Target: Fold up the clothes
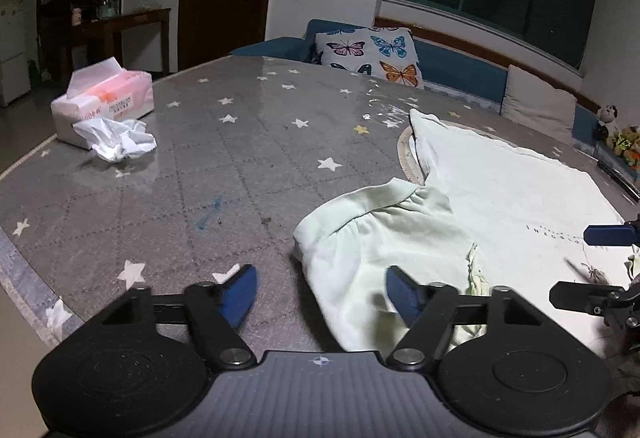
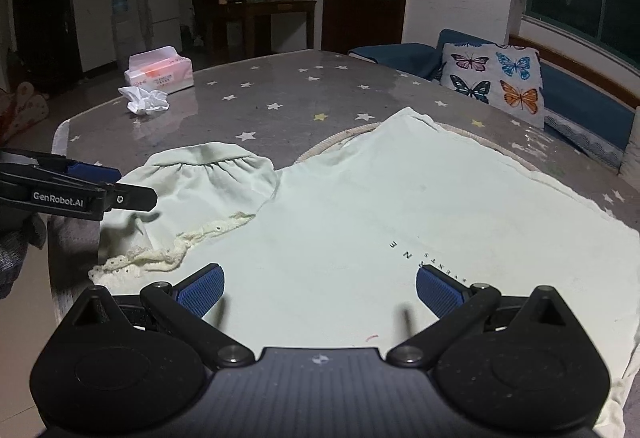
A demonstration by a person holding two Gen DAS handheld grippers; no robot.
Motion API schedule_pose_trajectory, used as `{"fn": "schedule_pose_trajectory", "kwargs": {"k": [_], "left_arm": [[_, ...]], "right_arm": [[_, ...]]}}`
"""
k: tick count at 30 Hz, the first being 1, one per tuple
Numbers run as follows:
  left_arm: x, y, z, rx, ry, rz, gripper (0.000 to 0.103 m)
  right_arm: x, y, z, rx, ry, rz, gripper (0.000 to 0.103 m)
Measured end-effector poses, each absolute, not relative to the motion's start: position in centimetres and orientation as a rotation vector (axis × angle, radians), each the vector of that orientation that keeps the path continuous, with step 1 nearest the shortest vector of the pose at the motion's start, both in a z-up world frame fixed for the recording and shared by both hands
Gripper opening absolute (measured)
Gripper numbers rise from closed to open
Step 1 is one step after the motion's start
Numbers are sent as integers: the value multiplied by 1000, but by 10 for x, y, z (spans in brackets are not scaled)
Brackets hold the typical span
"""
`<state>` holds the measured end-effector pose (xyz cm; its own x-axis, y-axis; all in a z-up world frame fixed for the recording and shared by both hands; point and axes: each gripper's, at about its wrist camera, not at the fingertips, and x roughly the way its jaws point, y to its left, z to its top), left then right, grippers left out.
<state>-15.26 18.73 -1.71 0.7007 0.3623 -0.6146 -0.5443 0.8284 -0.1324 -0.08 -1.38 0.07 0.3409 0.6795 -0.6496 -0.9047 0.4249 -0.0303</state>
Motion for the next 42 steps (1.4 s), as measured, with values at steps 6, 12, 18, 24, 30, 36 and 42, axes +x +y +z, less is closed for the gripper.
{"fn": "schedule_pose_trajectory", "kwargs": {"k": [6, 12, 18, 24, 30, 36, 42], "left_arm": [[-154, 190, -16, -330, 598, 459, 30], [-160, 191, -10, -335, 555, 427, 9], [-164, 191, 5, -322, 499, 388, 7], [-161, 177, 28, -273, 430, 297, 7], [-152, 148, 39, -221, 404, 172, 6], [-135, 120, 27, -172, 454, 55, 7], [-135, 102, 9, -101, 541, -8, 17]], "right_arm": [[-7, -4, 3, -444, 609, 1044, 103], [-6, 6, 1, -450, 617, 1021, 103], [-6, 22, -3, -444, 637, 1020, 103], [-6, 45, -13, -456, 653, 1033, 103], [6, 25, -7, -454, 633, 979, 103], [19, -1, 2, -445, 605, 915, 103], [40, -18, 17, -399, 582, 870, 103]]}}
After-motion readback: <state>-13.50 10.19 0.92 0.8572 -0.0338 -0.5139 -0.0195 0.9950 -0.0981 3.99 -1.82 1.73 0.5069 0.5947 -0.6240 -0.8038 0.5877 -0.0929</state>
